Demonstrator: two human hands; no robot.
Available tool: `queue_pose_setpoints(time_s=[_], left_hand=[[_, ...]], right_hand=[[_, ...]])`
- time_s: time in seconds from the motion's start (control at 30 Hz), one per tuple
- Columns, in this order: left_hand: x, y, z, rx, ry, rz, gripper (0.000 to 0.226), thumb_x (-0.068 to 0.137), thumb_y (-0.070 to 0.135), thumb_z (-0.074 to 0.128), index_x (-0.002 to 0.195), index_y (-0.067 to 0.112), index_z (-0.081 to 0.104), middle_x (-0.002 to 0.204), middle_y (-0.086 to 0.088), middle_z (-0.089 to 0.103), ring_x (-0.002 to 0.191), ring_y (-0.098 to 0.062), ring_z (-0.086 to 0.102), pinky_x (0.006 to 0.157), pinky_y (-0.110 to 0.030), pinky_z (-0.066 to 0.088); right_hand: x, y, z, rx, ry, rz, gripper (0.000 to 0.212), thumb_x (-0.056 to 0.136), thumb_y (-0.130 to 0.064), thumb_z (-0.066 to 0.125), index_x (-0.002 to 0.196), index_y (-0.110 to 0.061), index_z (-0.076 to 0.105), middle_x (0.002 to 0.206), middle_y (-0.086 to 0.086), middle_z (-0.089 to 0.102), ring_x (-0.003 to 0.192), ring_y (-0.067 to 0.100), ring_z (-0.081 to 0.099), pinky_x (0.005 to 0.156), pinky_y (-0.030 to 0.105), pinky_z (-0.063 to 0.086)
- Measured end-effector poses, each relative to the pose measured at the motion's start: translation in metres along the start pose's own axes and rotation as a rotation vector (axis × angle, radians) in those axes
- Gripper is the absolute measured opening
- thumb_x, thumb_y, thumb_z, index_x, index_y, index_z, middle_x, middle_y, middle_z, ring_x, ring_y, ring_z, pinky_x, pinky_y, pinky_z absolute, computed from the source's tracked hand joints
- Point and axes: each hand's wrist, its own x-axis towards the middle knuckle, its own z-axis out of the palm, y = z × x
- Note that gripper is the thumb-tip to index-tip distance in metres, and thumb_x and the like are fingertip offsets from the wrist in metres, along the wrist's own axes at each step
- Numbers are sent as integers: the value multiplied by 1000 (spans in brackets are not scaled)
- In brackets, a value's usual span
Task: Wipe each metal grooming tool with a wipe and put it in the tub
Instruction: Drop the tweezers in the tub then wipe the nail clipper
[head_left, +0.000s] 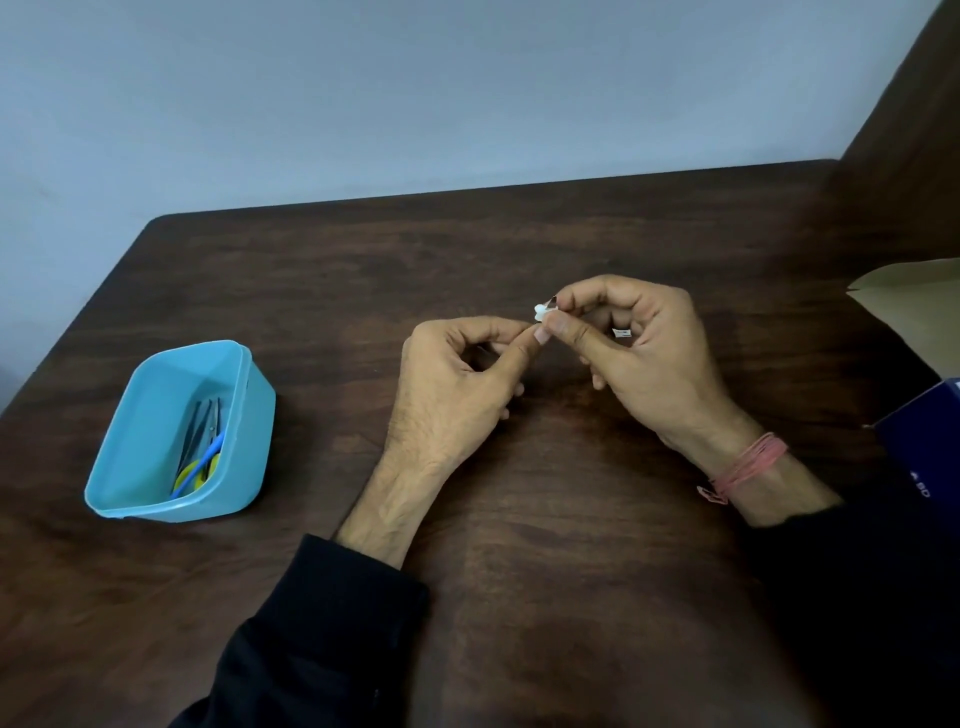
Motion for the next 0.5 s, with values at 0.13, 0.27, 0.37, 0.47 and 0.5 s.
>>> queue_pose_setpoints(time_s=[0.13, 0.27, 0.37, 0.47, 0.5], left_hand=[[0, -1, 1, -2, 36, -15, 18, 97, 43, 87, 96, 25, 88, 82, 0, 82, 64, -13, 75, 49, -29, 57], [1, 0, 1, 16, 29, -29, 19, 96, 45, 87, 94, 26, 88, 80, -1, 82, 64, -15, 76, 50, -28, 57], [1, 2, -1, 19, 17, -35, 20, 95, 46, 87, 95, 26, 88, 80, -1, 82, 65, -18, 78, 51, -29, 58], [1, 1, 0, 27, 26, -35, 20, 96, 46, 87, 93, 26, 88, 79, -2, 82, 66, -24, 79, 51, -31, 60], [1, 1, 0, 22, 27, -38, 21, 95, 47, 87, 94, 26, 88, 79, -2, 82, 66, -23, 78, 51, -31, 59]], right_hand=[[-3, -3, 3, -62, 5, -17, 5, 101, -22, 83, 103, -18, 81, 78, -15, 77, 54, 7, 61, 48, 28, 47], [-3, -5, 4, -105, 42, -52, 5, 101, -24, 84, 100, -19, 82, 85, -10, 79, 62, 16, 69, 56, 39, 58], [-3, -3, 4, -133, 37, -95, 5, 103, -25, 81, 102, -20, 80, 95, -4, 80, 69, 18, 71, 63, 40, 59], [-2, 0, 6, -183, -9, -70, 3, 104, -25, 79, 105, -22, 79, 98, -7, 77, 71, 14, 69, 63, 30, 53], [-2, -1, 7, -192, -1, -82, 3, 104, -24, 79, 105, -22, 79, 98, -7, 76, 73, 16, 70, 65, 30, 54]])
